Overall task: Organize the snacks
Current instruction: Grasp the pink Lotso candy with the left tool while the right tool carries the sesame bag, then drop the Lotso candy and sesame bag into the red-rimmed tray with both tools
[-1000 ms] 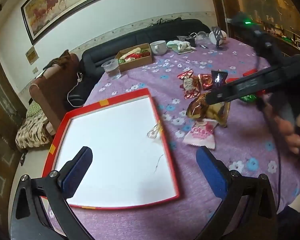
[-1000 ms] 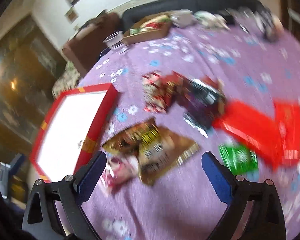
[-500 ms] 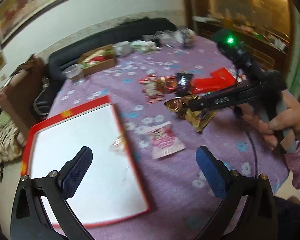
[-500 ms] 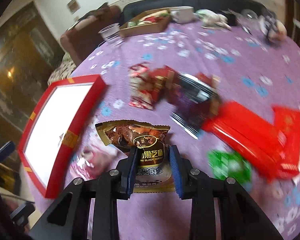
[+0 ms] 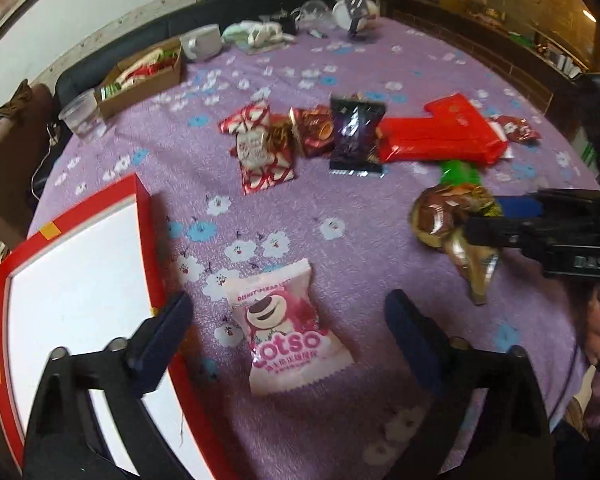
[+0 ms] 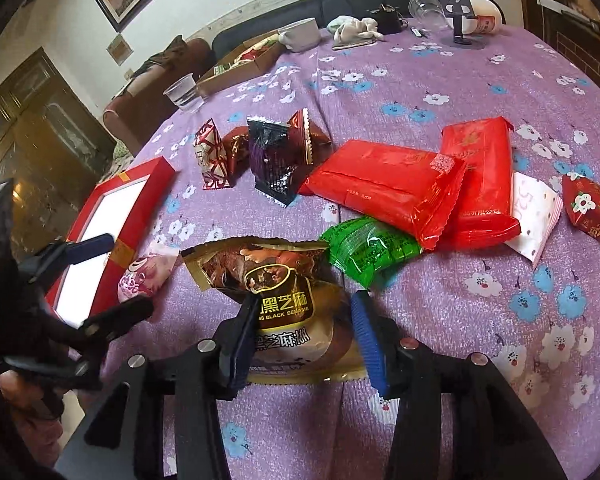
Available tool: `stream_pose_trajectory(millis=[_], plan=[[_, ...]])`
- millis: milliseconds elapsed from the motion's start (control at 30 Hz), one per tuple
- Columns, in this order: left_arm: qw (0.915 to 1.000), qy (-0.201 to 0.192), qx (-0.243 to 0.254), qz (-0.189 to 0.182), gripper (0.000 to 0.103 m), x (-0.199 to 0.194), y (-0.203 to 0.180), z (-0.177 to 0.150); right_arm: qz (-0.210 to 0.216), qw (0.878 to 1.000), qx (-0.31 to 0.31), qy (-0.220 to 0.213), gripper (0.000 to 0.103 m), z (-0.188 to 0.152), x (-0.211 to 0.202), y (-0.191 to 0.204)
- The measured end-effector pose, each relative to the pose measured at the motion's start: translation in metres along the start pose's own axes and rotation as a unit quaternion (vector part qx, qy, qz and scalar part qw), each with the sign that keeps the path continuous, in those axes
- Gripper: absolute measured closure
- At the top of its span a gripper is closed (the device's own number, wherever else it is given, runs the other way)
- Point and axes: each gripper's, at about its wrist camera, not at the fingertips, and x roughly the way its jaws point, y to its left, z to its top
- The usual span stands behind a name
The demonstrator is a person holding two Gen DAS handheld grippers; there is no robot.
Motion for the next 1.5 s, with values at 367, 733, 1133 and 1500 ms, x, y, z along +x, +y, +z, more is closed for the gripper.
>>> stream_pose_trajectory(millis=[367,733,1133,1500], plan=[[0.9990,0.004,-0.031,-0.031,0.056,0.016,0.009,-0.001,-0.016,1.000,-0.021,0.002,0.049,0.001,0.003,0.009],[0.9956,-0.025,-0.051,-0.075,0.061,0.002,0.010,-0.012,-0.006,1.000,-0.024,0.007,0.061,-0.003,0.005,0.024],[0.9887,-0.113,-0.088,-0.044,0.060,-0.071,0.048,-0.043,0.164,0.985,0.027,0.035,0.064,0.008,0.019,0.070],[0.9755,-0.108,-0.189,0.030,0.060,-0.075,0.129,-0.088,0.196,0.978,-0.047,0.051,0.064,0.019,0.062,0.184]])
